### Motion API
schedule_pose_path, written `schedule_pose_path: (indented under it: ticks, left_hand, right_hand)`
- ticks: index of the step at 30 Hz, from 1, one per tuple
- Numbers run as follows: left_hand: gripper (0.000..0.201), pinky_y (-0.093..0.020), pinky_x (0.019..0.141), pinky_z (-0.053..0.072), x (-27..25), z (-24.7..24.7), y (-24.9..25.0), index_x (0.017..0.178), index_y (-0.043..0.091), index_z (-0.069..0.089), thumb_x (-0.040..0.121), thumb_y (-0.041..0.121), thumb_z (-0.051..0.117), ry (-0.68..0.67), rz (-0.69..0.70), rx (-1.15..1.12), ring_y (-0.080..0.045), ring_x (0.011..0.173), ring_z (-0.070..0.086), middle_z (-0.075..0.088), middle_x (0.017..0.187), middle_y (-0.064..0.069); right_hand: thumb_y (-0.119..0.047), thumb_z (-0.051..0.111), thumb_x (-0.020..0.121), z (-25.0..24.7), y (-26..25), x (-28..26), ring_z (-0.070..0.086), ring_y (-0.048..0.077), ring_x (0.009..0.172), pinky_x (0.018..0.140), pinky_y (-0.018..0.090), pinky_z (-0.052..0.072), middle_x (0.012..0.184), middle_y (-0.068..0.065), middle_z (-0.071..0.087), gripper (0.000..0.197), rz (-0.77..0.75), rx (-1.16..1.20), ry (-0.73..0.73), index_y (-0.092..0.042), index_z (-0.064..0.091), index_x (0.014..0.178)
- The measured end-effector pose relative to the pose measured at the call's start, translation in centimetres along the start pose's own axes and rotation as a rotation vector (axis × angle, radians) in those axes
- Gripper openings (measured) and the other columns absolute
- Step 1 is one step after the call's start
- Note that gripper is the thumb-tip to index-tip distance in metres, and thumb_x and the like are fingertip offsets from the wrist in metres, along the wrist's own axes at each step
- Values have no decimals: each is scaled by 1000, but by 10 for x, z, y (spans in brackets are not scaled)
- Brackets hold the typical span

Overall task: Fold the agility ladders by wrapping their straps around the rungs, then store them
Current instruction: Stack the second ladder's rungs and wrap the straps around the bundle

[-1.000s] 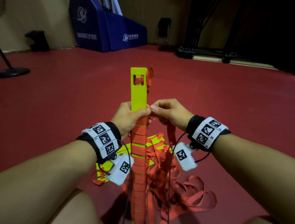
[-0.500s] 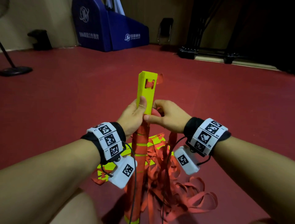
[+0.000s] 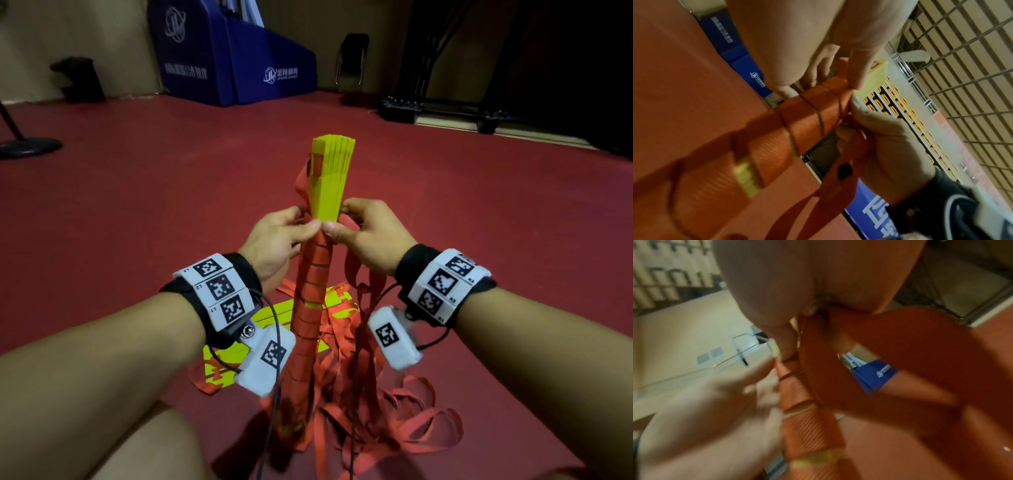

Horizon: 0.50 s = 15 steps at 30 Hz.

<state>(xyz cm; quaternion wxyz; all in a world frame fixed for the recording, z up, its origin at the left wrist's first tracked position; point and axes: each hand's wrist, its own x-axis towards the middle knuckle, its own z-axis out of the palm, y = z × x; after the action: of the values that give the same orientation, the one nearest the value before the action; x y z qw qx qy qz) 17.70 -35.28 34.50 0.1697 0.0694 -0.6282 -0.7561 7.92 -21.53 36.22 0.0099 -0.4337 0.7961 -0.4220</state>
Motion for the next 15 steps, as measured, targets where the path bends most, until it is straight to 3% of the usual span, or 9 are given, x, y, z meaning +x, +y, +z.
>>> schedule_pose_path:
  ticks: [2, 5, 7, 9, 12, 15]
  left_hand:
    - [13, -22, 85, 54, -2, -1, -3, 106, 7, 66, 95, 11, 62, -29, 12, 43, -10, 87, 69, 73, 97, -3]
    - [37, -29, 74, 48, -5, 0, -8, 94, 3, 63, 86, 39, 71, -50, -32, 87, -10, 74, 64, 71, 81, -2]
    - [60, -37, 83, 50, -7, 2, -12, 110, -5, 61, 88, 50, 71, -69, -73, 62, -19, 86, 66, 73, 95, -13]
    - [64, -41, 83, 52, -9, 6, -12, 121, -2, 57, 88, 51, 69, -56, -95, -7, -27, 88, 66, 68, 103, -19]
    - [56, -31, 66, 58, -9, 11, -8, 117, -1, 60, 86, 45, 67, -71, -57, -51, -23, 71, 69, 69, 90, -15]
    - [42, -27, 62, 58, -10, 15, -6, 102, 6, 61, 80, 41, 63, -69, -16, -68, -19, 64, 67, 70, 77, -10]
  right_hand:
    - [-24, 70, 90, -6, 2, -2, 66, 6, 105, 98, 32, 49, 110, -3, 73, 23, -43, 164, -34, -12, 71, 109]
    - [-9, 66, 93, -9, 2, -6, 66, 9, 89, 84, 25, 51, 102, 8, 73, 16, -52, 333, -51, 0, 68, 107]
    - [-7, 65, 94, -8, 2, -7, 63, 14, 74, 68, 27, 53, 90, 15, 69, 20, -28, 406, -53, 9, 62, 105]
    - [-5, 64, 94, -8, 1, -6, 59, 17, 62, 57, 28, 51, 77, 13, 63, 16, 12, 457, -57, 9, 58, 98]
    - [-5, 67, 88, -13, -3, -4, 59, 23, 49, 45, 28, 49, 64, 12, 62, 11, 92, 610, -64, 2, 58, 87]
    - [-10, 64, 70, -20, -3, 0, 55, 27, 54, 51, 33, 43, 61, 15, 61, 8, 196, 642, -52, -3, 60, 70]
